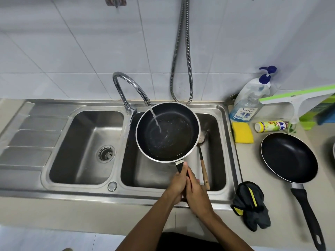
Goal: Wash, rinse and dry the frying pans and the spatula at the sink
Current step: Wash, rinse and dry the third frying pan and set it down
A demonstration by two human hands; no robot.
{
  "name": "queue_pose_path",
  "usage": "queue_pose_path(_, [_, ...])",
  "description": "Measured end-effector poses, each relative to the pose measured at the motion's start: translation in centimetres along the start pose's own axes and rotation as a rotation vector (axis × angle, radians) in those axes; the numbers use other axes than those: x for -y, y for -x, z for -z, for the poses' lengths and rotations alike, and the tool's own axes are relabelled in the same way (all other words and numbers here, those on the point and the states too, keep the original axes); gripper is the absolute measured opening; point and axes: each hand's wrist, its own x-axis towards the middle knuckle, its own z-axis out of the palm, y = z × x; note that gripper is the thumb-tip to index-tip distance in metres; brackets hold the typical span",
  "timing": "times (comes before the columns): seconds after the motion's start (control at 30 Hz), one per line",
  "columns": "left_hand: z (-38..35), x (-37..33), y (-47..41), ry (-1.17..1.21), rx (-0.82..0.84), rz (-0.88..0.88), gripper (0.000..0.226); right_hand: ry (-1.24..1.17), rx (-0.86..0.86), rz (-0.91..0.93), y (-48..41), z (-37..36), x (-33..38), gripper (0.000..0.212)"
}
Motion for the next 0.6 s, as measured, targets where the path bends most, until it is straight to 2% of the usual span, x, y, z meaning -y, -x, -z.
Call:
queue_pose_path(0.27, [-0.6,-0.9,-0.7,0.024,0.007,-0.060,0.054,-0.030,-0.043,0.020,0.1,1.8,2.6,0.049])
queue_pose_path(0.4, [0.6,-0.4,-1.0,-0.055,-0.045,-0.071,0.066,-0.070,-0.031,0.025,0.0,0.6,2.3,0.050])
queue_pose_path(0.6, [1.8,0.8,-0.7,-0.166,-0.126,-0.099,0.070,-0.089,0.018,-0.013,0.7,-0.5,2.2,0.048])
